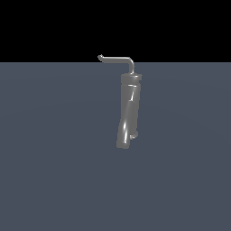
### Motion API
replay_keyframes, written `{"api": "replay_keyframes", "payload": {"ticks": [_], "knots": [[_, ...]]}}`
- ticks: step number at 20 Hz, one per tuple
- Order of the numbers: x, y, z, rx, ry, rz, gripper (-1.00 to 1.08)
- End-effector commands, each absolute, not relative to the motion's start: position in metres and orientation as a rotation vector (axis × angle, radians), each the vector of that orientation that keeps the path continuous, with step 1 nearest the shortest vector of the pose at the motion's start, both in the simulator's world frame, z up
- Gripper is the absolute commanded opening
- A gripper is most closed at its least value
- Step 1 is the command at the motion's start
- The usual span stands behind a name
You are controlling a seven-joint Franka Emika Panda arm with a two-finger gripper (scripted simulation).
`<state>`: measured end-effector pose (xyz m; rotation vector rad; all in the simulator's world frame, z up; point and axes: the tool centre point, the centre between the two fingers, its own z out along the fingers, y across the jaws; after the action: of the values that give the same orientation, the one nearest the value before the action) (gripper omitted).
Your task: Turn on the faucet by rotating a designated handle.
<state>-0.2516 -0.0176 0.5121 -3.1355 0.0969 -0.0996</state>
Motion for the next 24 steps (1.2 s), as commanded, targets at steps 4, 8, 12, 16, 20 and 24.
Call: {"api": "replay_keyframes", "payload": {"ticks": [4,8,12,16,20,24], "knots": [[-0.25,-0.019,0.512,-3.143,0.095,-0.101,-1.0],[-0.244,-0.023,0.512,-3.169,0.082,-0.106,-1.0],[-0.244,-0.024,0.512,-3.175,0.074,-0.107,-1.0],[-0.242,-0.023,0.511,-3.169,0.093,-0.106,-1.0],[-0.235,-0.023,0.51,-3.157,0.14,-0.104,-1.0],[-0.224,-0.022,0.508,-3.138,0.215,-0.099,-1.0]]}}
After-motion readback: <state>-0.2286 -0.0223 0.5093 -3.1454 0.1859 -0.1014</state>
